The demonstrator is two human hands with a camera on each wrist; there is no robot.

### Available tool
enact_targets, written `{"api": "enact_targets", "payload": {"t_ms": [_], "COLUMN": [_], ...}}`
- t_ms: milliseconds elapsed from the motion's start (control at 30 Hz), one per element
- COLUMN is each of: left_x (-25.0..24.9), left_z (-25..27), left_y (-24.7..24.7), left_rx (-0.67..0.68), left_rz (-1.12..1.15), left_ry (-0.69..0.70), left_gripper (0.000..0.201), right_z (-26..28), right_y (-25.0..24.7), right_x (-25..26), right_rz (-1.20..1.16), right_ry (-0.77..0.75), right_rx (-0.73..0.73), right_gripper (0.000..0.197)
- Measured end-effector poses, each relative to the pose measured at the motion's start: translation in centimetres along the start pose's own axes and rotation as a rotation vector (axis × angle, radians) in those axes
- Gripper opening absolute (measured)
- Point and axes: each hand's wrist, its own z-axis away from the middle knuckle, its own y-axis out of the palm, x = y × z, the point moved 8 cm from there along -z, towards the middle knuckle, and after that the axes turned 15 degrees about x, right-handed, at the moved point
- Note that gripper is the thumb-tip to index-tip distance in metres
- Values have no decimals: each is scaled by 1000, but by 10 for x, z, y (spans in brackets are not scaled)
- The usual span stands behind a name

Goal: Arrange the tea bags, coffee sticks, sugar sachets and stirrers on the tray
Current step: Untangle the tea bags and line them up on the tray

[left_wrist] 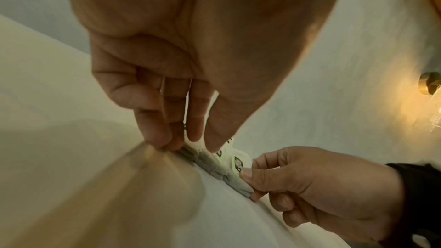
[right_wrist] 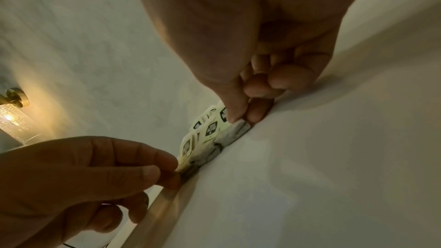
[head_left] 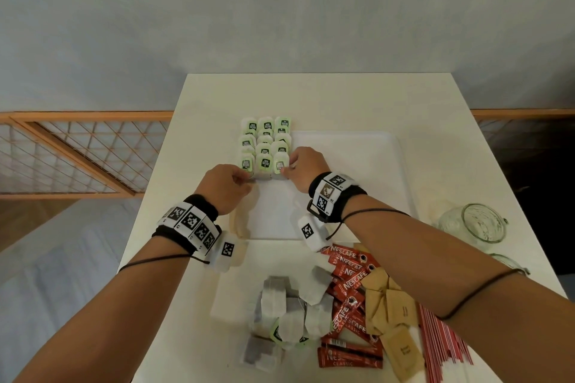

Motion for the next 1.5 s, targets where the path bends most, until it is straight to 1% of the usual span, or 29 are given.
{"api": "enact_targets", "payload": {"t_ms": [100, 233, 300, 400, 467, 567, 667, 833, 967, 1100, 1233, 1300, 1367, 1500], "left_x": [0, -3, -4, -5, -7, -16, -24, -36, -40, -40, -35, -36, -38, -45], "left_z": [-2, 1, 5, 13, 21, 37, 59, 100, 128, 146, 157, 160, 162, 165], "left_y": [0, -2, -3, -2, 0, 12, 30, 61, 82, 101, 120, 128, 133, 140], "left_rx": [4, 5, 4, 10, 32, 120, 253, 456, 525, 555, 560, 562, 540, 481], "left_rz": [-3, 3, 8, -3, -3, -11, -54, -89, -195, -221, -318, -381, -451, -533], "left_ry": [1, 21, 33, 45, 64, 121, 179, 307, 386, 439, 426, 427, 439, 478], "left_gripper": [19, 17, 14, 11, 11, 12, 13, 10, 4, 13, 43, 54, 61, 77], "right_z": [2, 1, 3, 11, 24, 56, 89, 135, 162, 183, 196, 199, 199, 201], "right_y": [-3, -4, -5, -5, -1, 6, 13, 33, 46, 56, 64, 69, 74, 84], "right_x": [1, 0, 0, 1, 6, 9, 2, -24, -38, -45, -46, -47, -49, -57], "right_rz": [-19, -5, -13, -32, -3, 109, 172, 179, 164, 192, 246, 274, 325, 450], "right_ry": [11, 42, 41, -13, -85, -192, -270, -301, -312, -326, -358, -355, -344, -302], "right_rx": [-14, 4, -1, 20, 100, 243, 334, 438, 478, 487, 506, 528, 543, 581], "right_gripper": [28, 39, 41, 35, 27, 21, 23, 19, 17, 19, 29, 36, 44, 66]}}
